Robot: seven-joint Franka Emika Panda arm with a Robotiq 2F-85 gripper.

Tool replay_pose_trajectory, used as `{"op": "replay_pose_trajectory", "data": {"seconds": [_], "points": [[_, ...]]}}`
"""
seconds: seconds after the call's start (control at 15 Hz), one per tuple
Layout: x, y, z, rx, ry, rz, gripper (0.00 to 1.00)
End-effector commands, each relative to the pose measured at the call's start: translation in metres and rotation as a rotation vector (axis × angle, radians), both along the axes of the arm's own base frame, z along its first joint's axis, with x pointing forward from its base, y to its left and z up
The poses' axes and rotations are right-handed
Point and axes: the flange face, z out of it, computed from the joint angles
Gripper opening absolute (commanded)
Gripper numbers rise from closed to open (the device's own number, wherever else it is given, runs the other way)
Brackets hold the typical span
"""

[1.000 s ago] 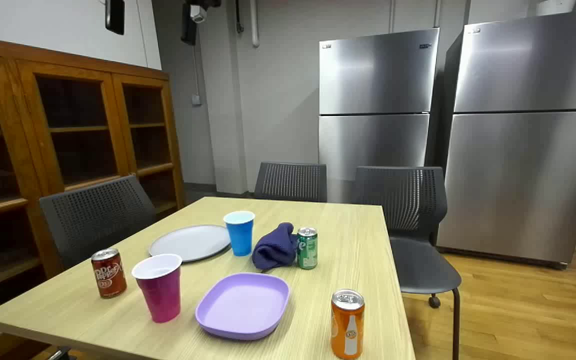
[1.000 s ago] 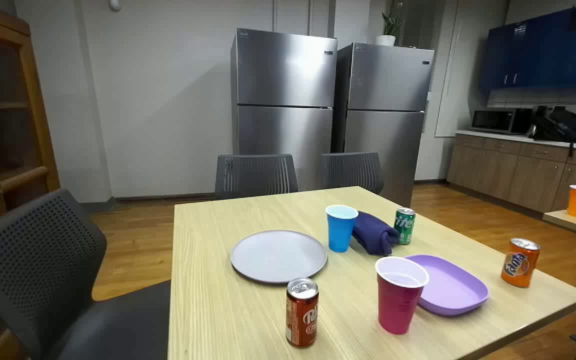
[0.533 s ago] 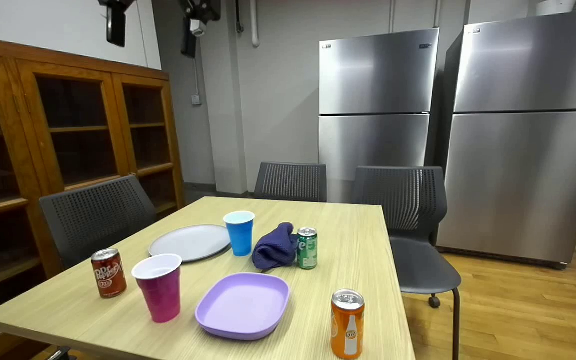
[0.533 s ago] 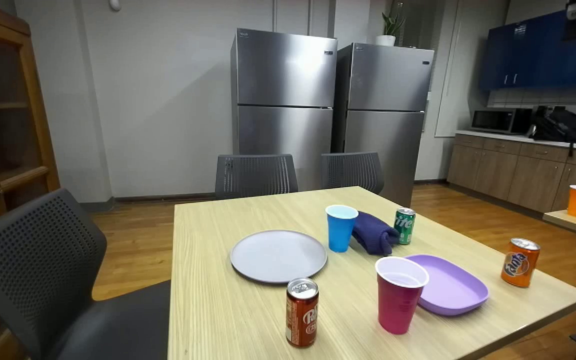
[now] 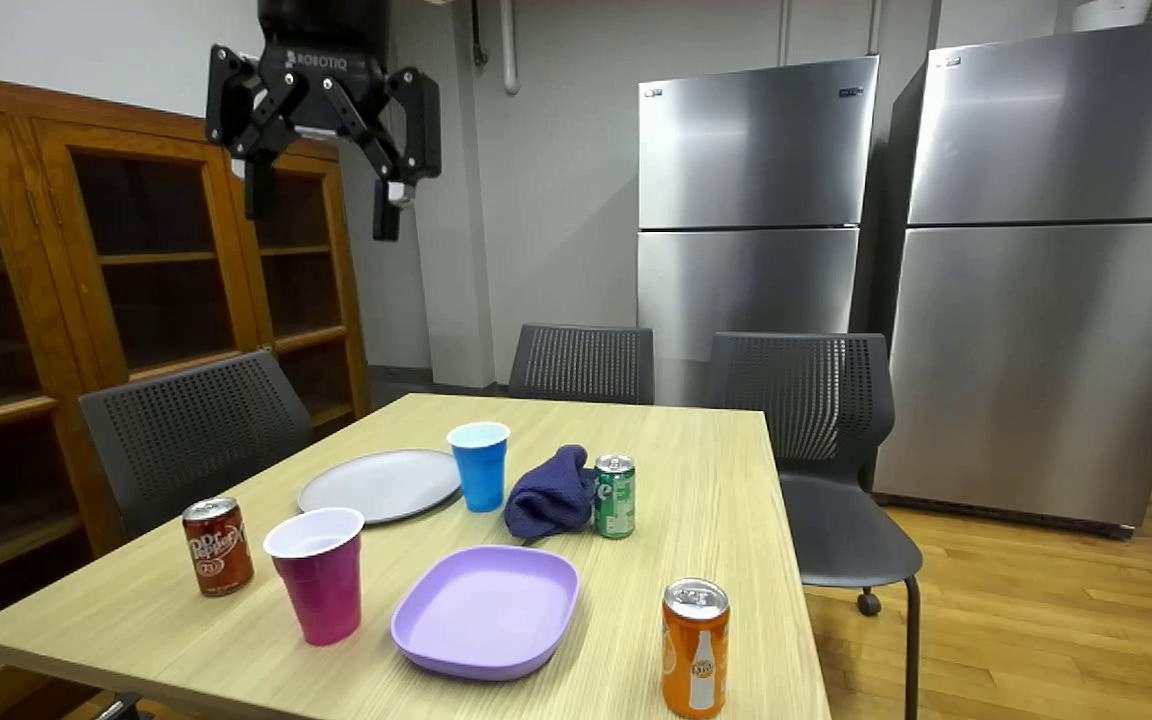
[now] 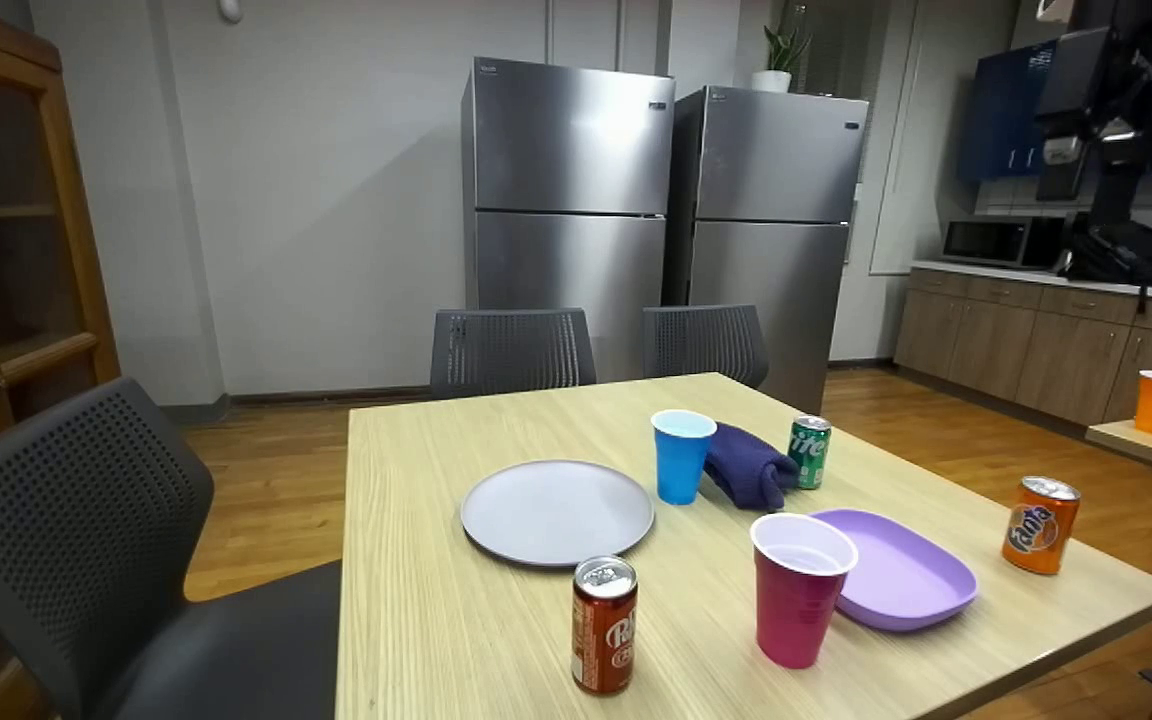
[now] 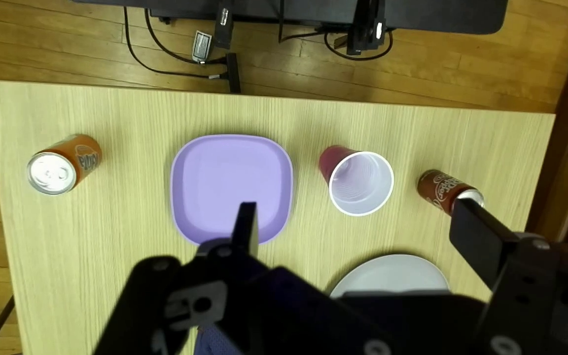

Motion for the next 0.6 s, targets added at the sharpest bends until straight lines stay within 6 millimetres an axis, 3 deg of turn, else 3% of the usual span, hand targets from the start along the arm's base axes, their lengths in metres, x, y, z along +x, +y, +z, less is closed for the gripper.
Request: {"op": "replay_pose_trajectory", "data": {"seconds": [0.0, 0.53], "points": [[0.009, 0.018, -0.034, 0.005, -0.004, -0.043, 1.00], [0.037, 0.051, -0.112, -0.002, 0.012, -0.097, 1.00]]}}
